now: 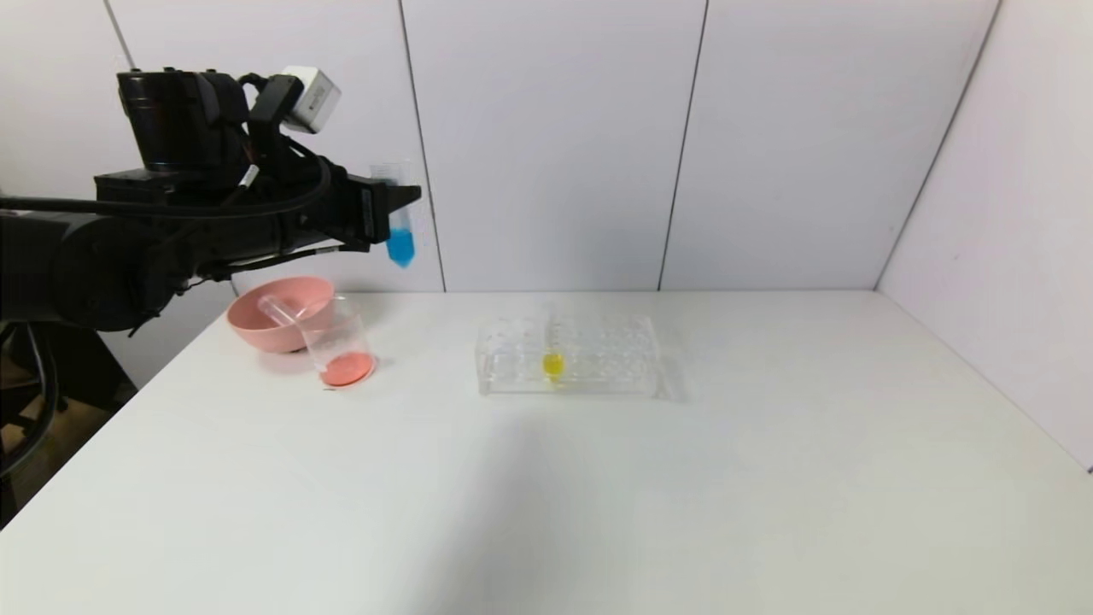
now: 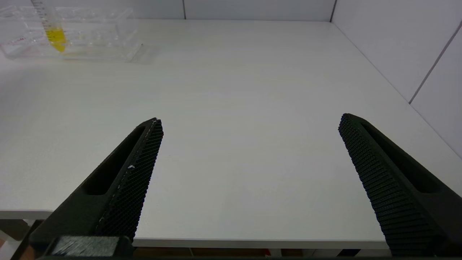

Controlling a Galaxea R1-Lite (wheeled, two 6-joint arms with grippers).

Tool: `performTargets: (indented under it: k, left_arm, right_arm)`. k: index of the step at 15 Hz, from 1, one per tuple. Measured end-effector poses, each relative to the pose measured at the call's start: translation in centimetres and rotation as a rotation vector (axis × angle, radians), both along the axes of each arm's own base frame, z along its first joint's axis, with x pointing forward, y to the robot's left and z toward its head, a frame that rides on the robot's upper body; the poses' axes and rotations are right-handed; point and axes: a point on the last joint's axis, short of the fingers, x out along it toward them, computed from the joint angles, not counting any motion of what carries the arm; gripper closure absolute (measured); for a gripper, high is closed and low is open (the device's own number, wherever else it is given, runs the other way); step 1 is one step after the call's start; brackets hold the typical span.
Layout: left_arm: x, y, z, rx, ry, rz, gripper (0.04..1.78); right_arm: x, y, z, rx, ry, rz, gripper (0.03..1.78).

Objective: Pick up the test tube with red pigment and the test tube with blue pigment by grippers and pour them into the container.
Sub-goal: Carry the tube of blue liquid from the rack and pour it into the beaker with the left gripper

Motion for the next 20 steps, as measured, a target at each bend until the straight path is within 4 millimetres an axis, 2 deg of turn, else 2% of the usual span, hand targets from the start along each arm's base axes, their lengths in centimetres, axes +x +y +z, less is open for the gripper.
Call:
performTargets:
  k: [14, 20]
  left_arm:
    - [0.5, 10.5, -0.4, -0.007, 0.019, 0.222, 1.36]
    - [0.7, 13.5, -1.2, -0.004, 0.04, 0.294, 1.36]
  right_arm:
    - [0.0, 0.0, 0.0, 0.0, 0.0, 0.0, 0.04]
    - [0.0, 0.0, 0.0, 0.0, 0.0, 0.0, 0.04]
